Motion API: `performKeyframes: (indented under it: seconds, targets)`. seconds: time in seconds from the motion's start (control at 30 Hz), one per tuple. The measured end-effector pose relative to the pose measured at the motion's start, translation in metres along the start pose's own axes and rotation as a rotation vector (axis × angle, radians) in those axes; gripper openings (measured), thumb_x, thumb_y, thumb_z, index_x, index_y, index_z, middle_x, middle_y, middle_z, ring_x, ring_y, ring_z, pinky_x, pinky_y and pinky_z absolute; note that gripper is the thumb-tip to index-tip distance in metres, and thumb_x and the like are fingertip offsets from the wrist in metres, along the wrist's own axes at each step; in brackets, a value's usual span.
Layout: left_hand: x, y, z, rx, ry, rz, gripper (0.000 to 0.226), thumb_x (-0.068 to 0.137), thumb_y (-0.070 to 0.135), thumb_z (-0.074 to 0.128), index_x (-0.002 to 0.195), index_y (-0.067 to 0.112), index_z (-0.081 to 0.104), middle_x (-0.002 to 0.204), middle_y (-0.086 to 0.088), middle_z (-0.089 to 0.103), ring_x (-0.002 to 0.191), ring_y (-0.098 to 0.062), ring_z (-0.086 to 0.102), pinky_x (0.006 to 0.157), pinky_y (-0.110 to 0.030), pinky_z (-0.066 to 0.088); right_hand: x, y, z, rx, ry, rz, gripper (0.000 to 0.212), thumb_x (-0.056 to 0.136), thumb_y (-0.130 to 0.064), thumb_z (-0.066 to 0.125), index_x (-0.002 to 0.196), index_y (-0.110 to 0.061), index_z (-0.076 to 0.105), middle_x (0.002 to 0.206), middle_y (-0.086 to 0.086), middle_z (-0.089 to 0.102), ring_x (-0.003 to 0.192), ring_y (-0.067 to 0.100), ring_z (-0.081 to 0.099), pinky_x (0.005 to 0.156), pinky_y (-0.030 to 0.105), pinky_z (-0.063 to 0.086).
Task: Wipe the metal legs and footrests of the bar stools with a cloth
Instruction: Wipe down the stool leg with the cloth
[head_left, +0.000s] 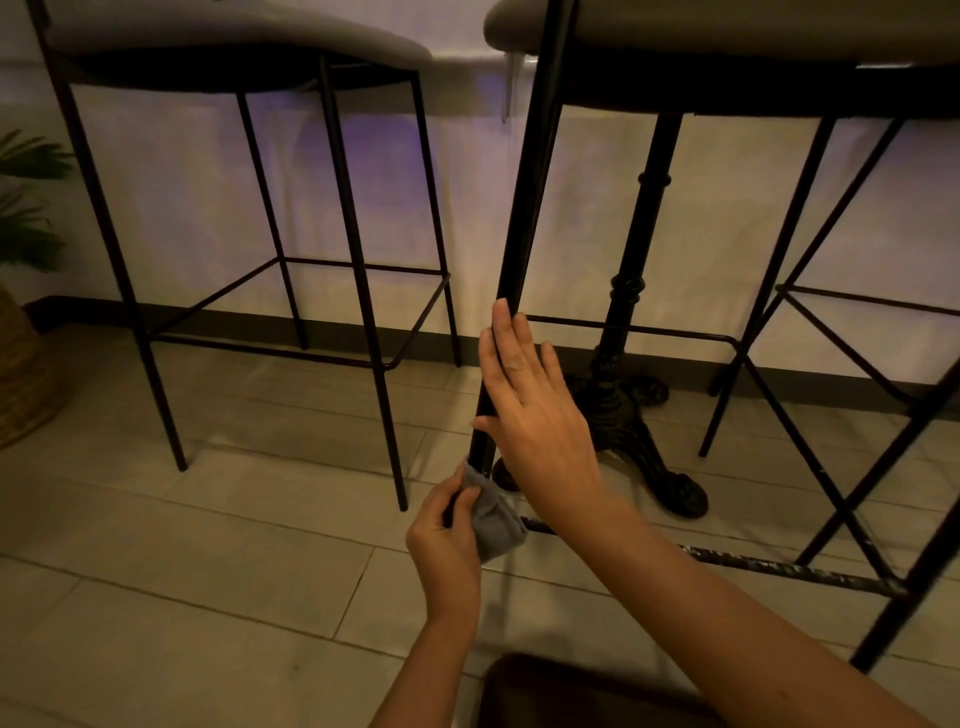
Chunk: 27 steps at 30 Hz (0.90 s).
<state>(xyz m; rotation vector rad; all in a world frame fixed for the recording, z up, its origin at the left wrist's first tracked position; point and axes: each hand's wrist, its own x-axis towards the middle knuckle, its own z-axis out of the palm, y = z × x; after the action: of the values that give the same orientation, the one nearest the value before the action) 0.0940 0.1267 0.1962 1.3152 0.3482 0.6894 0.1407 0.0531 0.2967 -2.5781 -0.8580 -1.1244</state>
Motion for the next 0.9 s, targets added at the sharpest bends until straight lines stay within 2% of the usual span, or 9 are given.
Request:
performKeyframes:
  seconds: [0.2,0.33,0.43,0.53,0.73,0.9]
  targets:
    - [-0.0004,0.001,0.0013,0.024,0.015,0.023,0.025,0.084,-0.003,0.06,0.099,0.016,0.063,0.091,0.01,0.064,0.084,0.01,0.061,0.074,-0.005,0.046,-0.0007,0.0006,0.0012,-0.038,-0.002,-0.012,0.098,0.072,-0.02,0.076,0.145,-0.005,0.012,0.154,0.01,0.001,0.142,0.023,-0.004,0.116,0.036,0.002]
    - [0.0009,-0.0018,0.0008,0.035,0.017,0.026,0.025,0.083,-0.003,0.06,0.1,0.016,0.064,0.091,0.009,0.064,0.084,0.01,0.061,0.074,-0.004,0.046,-0.001,0.0007,0.0038,-0.034,0.029,-0.022,0.097,0.069,-0.02,0.079,0.144,-0.002,0.019,0.153,0.006,-0.002,0.142,0.026,0.006,0.113,0.044,0.014]
    - [0.0025,-0.0042,0.0005,0.048,0.017,0.023,0.023,0.083,-0.004,0.06,0.1,0.012,0.065,0.091,0.008,0.064,0.082,0.012,0.06,0.073,-0.003,0.045,-0.0014,0.0005,0.0044,-0.027,0.033,-0.027,0.098,0.069,-0.02,0.079,0.144,-0.002,0.019,0.153,0.007,-0.003,0.142,0.027,0.009,0.113,0.045,0.017]
    - [0.0029,-0.0049,0.0008,0.059,0.026,0.025,0.023,0.083,-0.004,0.06,0.099,0.013,0.065,0.089,0.009,0.064,0.08,0.012,0.06,0.071,-0.001,0.044,-0.0014,0.0003,0.004,-0.031,0.032,-0.024,0.098,0.069,-0.02,0.079,0.144,-0.002,0.018,0.153,0.008,-0.004,0.142,0.027,0.009,0.113,0.046,0.017]
    - [0.0011,-0.0069,-0.001,0.056,0.034,-0.006,0.024,0.083,-0.004,0.06,0.1,0.012,0.064,0.089,0.008,0.064,0.087,-0.003,0.059,0.075,-0.003,0.046,-0.0013,-0.0003,0.0032,-0.039,0.011,-0.01,0.098,0.072,-0.02,0.077,0.145,-0.004,0.013,0.153,0.007,-0.008,0.143,0.025,0.004,0.115,0.042,0.011]
    - [-0.0012,-0.0049,-0.0024,0.072,0.045,-0.028,0.021,0.084,-0.004,0.059,0.097,0.012,0.064,0.088,0.011,0.062,0.084,0.001,0.059,0.076,-0.004,0.046,-0.0012,-0.0015,0.0012,-0.031,-0.002,-0.005,0.101,0.073,-0.019,0.076,0.145,-0.006,0.007,0.153,0.005,-0.009,0.143,0.023,-0.002,0.116,0.038,0.005]
